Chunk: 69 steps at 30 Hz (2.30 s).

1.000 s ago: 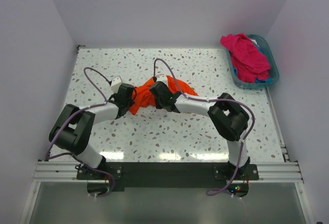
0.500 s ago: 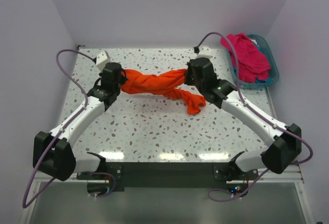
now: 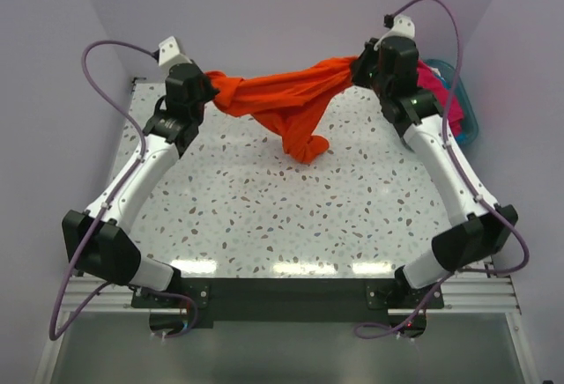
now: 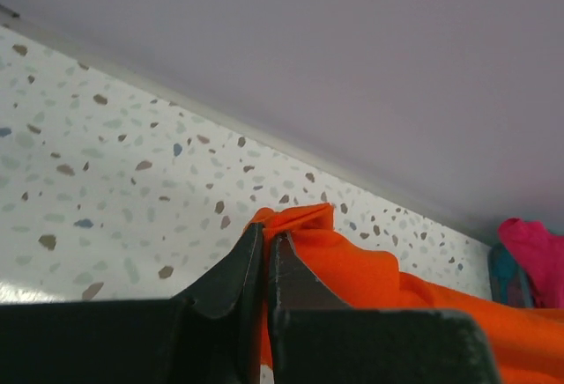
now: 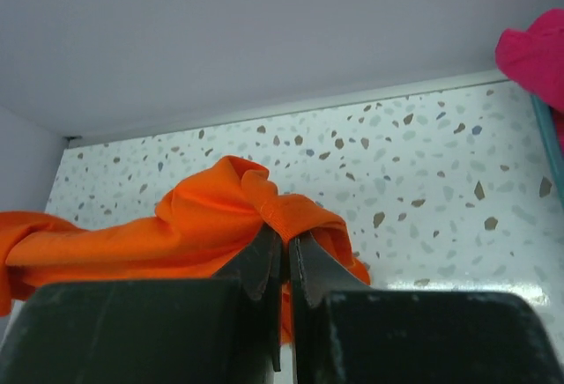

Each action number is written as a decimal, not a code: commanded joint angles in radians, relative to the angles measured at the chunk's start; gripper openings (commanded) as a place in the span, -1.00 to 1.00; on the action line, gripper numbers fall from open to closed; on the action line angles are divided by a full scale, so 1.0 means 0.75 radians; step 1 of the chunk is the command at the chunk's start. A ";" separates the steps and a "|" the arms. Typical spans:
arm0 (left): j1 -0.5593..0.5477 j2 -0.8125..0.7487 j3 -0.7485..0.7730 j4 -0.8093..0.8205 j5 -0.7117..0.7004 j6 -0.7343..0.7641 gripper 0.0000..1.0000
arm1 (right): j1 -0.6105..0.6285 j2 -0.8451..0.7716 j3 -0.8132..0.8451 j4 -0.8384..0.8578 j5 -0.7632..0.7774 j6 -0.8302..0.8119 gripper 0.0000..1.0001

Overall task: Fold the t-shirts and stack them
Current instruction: Flatten the tshirt out

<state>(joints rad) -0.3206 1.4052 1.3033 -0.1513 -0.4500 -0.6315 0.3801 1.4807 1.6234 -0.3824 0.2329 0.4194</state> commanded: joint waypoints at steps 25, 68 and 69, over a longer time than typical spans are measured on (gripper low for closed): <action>0.151 -0.282 -0.333 0.204 0.118 -0.113 -1.00 | 0.006 -0.573 -0.765 0.285 -0.294 0.261 -1.00; -0.037 0.128 -0.830 -0.126 0.252 -0.633 -0.11 | -0.120 1.274 0.713 -0.329 0.211 -0.013 0.38; -0.012 0.194 -0.795 -0.126 0.258 -0.625 -0.12 | -0.118 1.268 0.687 -0.327 0.209 -0.015 0.33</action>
<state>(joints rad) -0.4107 1.4525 0.6716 -0.2420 -0.2947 -1.0924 0.2989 2.4489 2.0907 -0.5610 0.3523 0.4244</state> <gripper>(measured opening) 0.446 0.679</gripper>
